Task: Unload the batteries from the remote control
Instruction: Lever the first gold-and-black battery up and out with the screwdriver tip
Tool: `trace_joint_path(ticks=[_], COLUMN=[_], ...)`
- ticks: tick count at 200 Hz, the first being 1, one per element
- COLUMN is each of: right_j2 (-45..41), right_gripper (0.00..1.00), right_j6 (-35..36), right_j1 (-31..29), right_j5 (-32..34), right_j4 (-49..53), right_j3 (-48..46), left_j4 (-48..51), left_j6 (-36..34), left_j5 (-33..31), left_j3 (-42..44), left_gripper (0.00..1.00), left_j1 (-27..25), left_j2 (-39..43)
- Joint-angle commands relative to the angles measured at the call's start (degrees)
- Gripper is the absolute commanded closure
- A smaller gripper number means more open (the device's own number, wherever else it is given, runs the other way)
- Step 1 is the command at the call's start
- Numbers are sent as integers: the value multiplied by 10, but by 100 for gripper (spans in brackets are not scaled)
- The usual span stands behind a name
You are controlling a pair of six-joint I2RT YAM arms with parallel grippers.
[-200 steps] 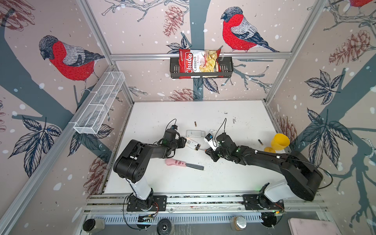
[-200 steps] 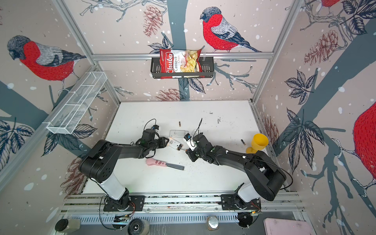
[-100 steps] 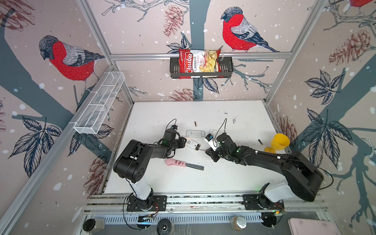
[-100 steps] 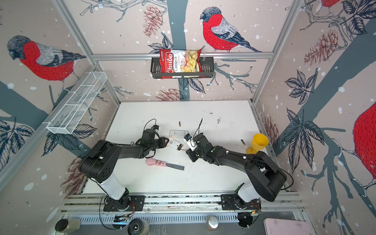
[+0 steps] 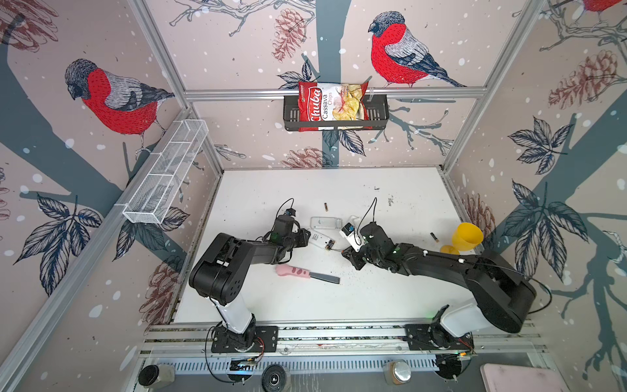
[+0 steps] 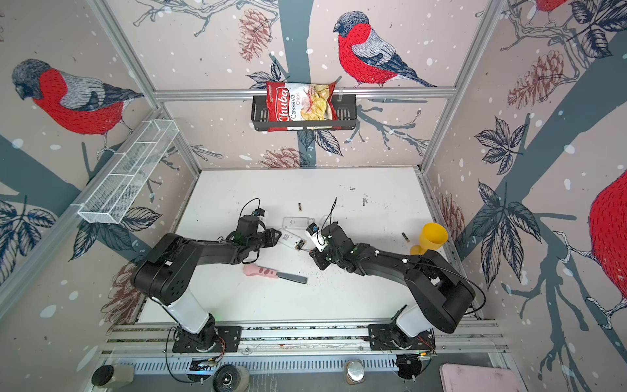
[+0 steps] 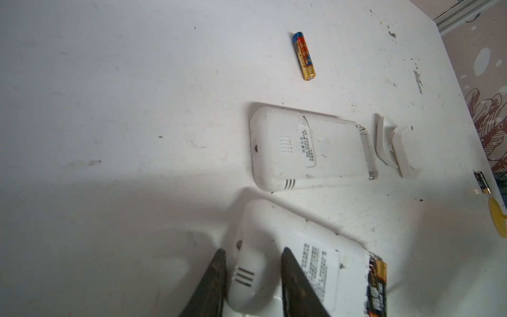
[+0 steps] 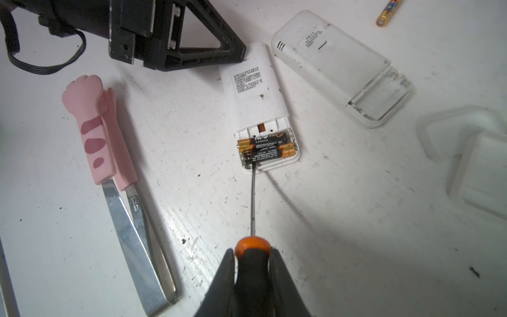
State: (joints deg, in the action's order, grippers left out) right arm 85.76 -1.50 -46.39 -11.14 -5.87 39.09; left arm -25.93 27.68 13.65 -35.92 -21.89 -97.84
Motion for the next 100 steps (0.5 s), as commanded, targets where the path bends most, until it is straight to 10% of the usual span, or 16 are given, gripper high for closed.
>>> trace_joint_path(ticks=[1, 100], right_j2=[4, 1], right_gripper=[100, 100], right_j6=[-15, -47], right_j1=[4, 42], right_j5=[-17, -63], right_j4=[-41, -105], right_j3=[-13, -37], left_j4=[31, 32], left_j6=[0, -1], left_j5=[16, 12], left_j3=[3, 3], left_gripper=[67, 68], left_j1=[-1, -1], left_j2=[-1, 0])
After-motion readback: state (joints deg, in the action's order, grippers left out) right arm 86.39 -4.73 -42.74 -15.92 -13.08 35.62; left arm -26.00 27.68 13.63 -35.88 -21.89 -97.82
